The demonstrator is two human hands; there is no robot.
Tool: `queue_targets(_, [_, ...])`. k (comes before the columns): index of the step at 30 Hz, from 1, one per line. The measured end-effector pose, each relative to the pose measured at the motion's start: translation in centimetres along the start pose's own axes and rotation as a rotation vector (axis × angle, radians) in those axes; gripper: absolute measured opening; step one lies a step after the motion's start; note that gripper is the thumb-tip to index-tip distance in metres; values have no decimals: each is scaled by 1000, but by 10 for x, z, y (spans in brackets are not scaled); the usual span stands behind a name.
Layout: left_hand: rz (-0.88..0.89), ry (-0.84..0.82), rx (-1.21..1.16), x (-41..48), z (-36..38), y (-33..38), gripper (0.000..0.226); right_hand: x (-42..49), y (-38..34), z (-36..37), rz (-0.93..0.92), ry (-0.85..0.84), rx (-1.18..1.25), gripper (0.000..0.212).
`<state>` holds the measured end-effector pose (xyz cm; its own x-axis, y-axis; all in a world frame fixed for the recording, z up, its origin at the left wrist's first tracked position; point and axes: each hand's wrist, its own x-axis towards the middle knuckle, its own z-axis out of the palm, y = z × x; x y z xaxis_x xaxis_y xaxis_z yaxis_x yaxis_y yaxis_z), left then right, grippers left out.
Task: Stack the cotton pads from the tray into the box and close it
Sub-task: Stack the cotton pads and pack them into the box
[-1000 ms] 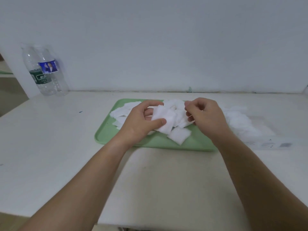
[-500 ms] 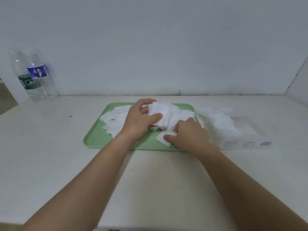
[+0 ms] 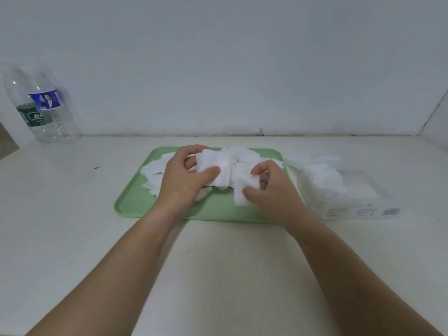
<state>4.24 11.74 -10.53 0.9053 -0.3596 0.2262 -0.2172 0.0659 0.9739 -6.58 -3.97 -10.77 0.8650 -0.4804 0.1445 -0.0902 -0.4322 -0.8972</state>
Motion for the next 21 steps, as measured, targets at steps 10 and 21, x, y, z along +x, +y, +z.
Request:
queue_targets(10, [-27,-62,36,-8,9,0,46,-2,-8,-16,8,-80,695,35])
queue_targets(21, [-34,-198,-55,-18,22,5,23,-3,-3,-2,33,-29,581,36])
